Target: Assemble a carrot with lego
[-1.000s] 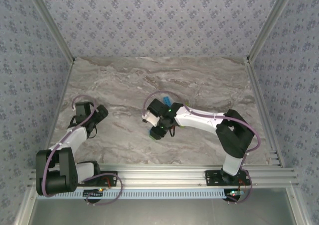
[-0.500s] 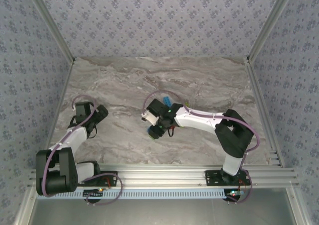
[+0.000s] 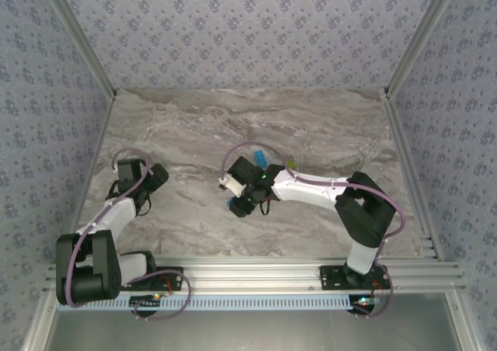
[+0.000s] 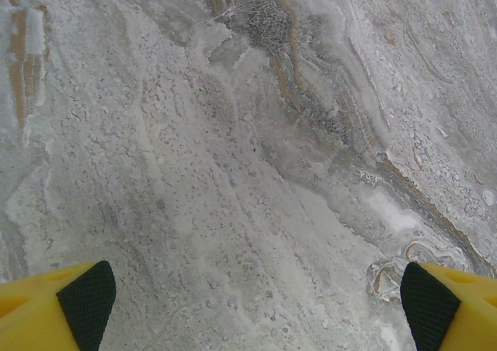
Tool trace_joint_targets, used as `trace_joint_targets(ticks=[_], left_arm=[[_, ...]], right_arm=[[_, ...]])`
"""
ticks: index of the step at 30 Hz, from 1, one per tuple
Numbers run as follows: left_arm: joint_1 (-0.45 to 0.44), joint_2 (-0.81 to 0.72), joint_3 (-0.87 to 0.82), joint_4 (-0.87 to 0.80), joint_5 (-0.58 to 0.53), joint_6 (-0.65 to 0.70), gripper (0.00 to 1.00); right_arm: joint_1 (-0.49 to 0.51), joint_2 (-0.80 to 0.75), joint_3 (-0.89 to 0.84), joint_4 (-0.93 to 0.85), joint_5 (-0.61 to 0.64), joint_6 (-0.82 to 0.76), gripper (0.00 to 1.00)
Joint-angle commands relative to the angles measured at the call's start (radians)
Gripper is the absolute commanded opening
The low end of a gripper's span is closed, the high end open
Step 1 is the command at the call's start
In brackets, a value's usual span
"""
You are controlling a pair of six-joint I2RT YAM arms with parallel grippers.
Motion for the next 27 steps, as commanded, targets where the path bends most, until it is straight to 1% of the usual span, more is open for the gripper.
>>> trace_joint_targets(ticks=[1,5,15,27], left_arm=[[0.01,-0.001,0.035,0.004,0.006,0.013,0.97],[0.01,-0.002,0.036,0.004,0.007,0.012,0.97],[0.01,0.0,0.035,0.005,0.006,0.012,0.97],[0.01,-0.003,0.035,0.004,0.008,0.012,0.97]], right_arm=[[-0.002,0.04,-0.07,-0.107,0.042,-0.033,0.29],[-0.015,0.028,-0.083,-0.106,0.042,-0.035,0.29],[-0.009,0.023,-0.096,-0.104,0.052,-0.029,0.29],[0.045,0.036,-0.097,-0.093,0.051,-0.017,0.29]])
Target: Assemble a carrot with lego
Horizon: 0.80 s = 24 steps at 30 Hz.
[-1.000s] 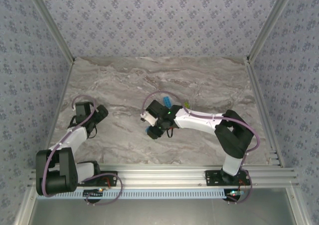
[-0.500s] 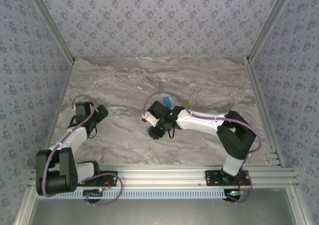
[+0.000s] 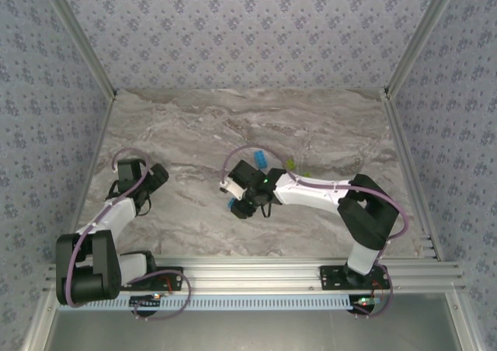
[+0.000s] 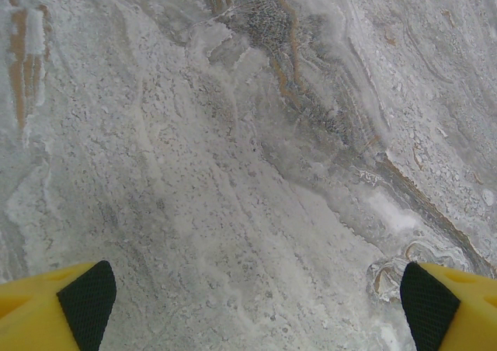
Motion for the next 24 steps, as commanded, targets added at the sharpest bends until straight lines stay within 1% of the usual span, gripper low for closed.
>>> trace_joint_targets(ticks=[1,13,20,24], left_arm=[[0.01,-0.002,0.035,0.003,0.007,0.012,0.97],[0.01,-0.009,0.032,0.002,0.007,0.014,0.97],[0.01,-0.01,0.033,0.003,0.006,0.014,0.97],[0.01,-0.009,0.034,0.002,0.007,0.014,0.97]], right_arm=[[0.026,0.066,-0.05,-0.128,0.01,0.002,0.29],[0.041,0.112,-0.06,-0.153,0.062,0.009,0.29],[0.054,0.15,-0.072,-0.149,0.065,0.014,0.28],[0.048,0.126,-0.059,-0.157,0.072,0.01,0.27]])
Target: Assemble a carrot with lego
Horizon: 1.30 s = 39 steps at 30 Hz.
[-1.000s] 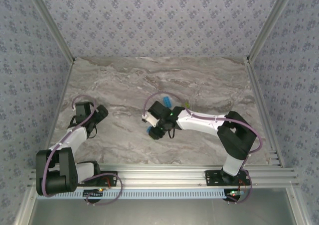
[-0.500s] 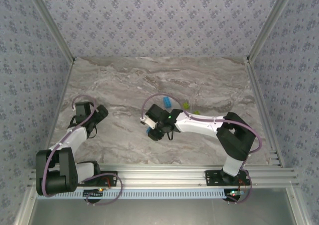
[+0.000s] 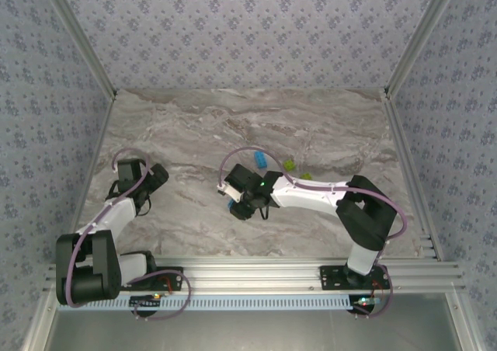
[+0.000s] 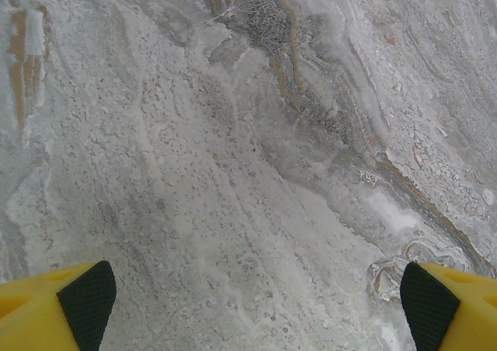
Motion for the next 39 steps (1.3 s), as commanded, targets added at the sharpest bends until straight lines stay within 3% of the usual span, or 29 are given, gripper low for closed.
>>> trace_joint_targets(ticks=[1,7,13,25,39], left_arm=[[0.01,-0.009,0.034,0.002,0.006,0.011,0.97],[0.01,-0.004,0.035,0.002,0.007,0.011,0.97],[0.01,-0.008,0.034,0.0,0.007,0.01,0.97],[0.009,0.002,0.037,0.003,0.011,0.011,0.97],[0.009,0.016,0.041,0.004,0.015,0.011,0.97]], right_arm=[[0.012,0.082,-0.059,-0.148,-0.003,0.004,0.27],[-0.059,-0.029,0.138,-0.28,0.01,-0.023,0.28],[-0.138,0.003,0.311,-0.338,0.02,-0.08,0.28],[-0.187,0.136,0.321,-0.173,0.007,-0.036,0.28],[-0.191,0.252,0.388,-0.13,0.042,0.017,0.31]])
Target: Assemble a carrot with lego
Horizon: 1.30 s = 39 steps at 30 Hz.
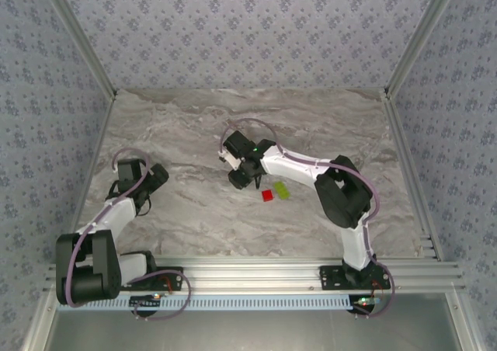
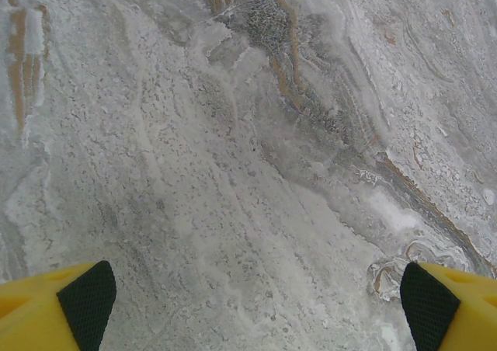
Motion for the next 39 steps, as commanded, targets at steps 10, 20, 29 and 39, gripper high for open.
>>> trace_joint_targets(ticks=[10,20,29,39], left_arm=[[0.01,0.018,0.046,0.008,0.015,0.012,0.97],[0.01,0.016,0.044,0.007,0.017,0.012,0.97],[0.01,0.011,0.043,0.007,0.016,0.013,0.97],[0.01,0.011,0.043,0.007,0.017,0.012,0.97]], right_arm=[[-0.014,0.021,0.024,0.011,0.016,0.007,0.45],[-0.032,-0.068,0.074,-0.001,-0.026,-0.007,0.67],[-0.171,-0.104,0.117,-0.059,0.054,0.112,0.68],[-0.222,0.074,0.126,-0.045,0.082,0.193,0.67]])
